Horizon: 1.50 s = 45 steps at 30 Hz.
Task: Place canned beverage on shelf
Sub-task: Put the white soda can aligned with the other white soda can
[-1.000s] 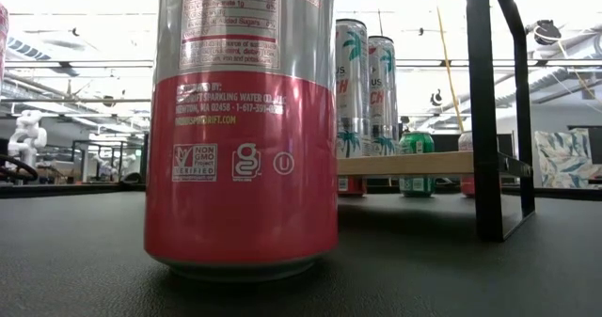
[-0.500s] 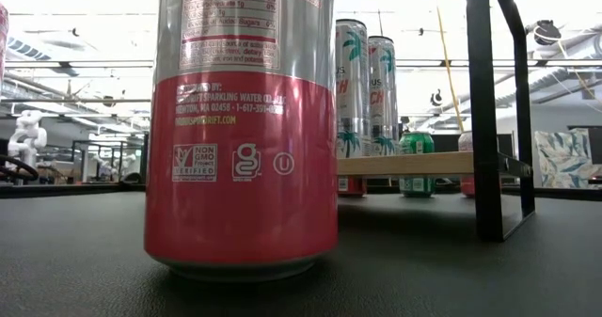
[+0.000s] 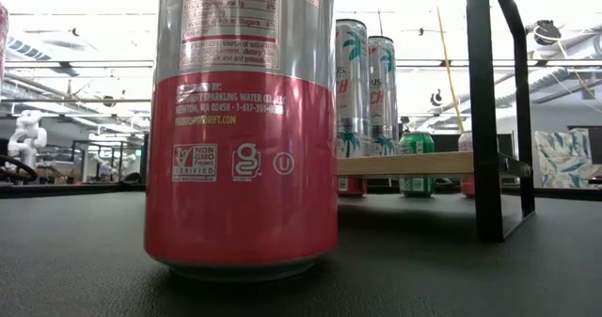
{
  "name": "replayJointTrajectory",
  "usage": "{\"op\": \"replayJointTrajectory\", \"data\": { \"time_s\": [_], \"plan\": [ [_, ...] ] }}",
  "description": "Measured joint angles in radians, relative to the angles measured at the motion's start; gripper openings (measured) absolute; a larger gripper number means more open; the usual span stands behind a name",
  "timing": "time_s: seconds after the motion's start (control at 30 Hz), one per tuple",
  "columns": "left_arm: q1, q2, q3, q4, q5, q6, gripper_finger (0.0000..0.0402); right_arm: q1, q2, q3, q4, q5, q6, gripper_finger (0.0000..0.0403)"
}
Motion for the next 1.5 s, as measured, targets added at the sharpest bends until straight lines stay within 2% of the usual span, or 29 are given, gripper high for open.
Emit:
{"op": "replayJointTrajectory", "data": {
  "time_s": [0.2, 0.43, 0.7, 1.23, 1.5],
  "plan": [
    [0.036, 0.000, 0.000, -0.016, 0.008, 0.041, 0.0228, 0.000, 0.000, 0.000, -0.001, -0.001, 0.000, 0.0196],
    [0.049, 0.000, 0.000, -0.029, 0.083, 0.051, 0.0228, 0.000, 0.000, 0.000, -0.001, -0.001, -0.003, 0.0196],
    [0.056, 0.000, 0.000, -0.075, 0.074, 0.053, 0.0227, 0.000, 0.000, 0.000, -0.001, -0.002, -0.007, 0.0196],
    [0.061, -0.001, 0.000, -0.071, 0.013, 0.057, 0.0227, 0.000, 0.000, 0.000, -0.001, -0.002, -0.007, 0.0196],
    [0.072, -0.005, 0.000, -0.076, 0.014, 0.023, 0.0227, 0.000, 0.000, 0.000, -0.001, -0.002, -0.006, 0.0196]
  ]
}}
